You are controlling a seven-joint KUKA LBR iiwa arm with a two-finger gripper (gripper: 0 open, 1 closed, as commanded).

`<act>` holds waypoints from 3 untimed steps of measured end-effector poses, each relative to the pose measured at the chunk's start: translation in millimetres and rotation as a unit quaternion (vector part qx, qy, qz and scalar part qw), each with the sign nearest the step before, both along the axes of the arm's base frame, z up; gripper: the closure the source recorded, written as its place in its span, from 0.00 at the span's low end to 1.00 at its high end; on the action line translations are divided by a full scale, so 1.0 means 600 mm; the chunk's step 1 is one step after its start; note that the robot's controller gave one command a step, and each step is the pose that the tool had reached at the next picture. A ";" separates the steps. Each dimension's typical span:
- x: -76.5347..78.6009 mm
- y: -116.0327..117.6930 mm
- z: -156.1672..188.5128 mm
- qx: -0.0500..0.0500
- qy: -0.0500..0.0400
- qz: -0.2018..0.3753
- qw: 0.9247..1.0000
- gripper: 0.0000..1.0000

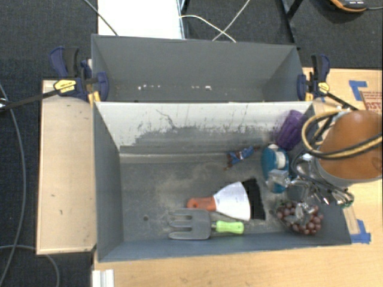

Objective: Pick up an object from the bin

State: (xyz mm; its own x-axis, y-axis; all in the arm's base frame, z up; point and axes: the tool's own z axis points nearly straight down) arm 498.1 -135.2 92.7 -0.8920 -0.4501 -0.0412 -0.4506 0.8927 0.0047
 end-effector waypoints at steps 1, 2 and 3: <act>-0.023 0.177 -0.002 0.002 0.005 0.052 0.999 0.00; 0.007 0.019 0.191 -0.005 -0.006 0.005 1.000 0.00; -0.034 0.151 0.028 0.006 0.012 0.035 0.999 0.00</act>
Offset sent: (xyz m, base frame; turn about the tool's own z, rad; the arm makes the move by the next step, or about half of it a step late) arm 0.0021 0.0155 0.1099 -0.0201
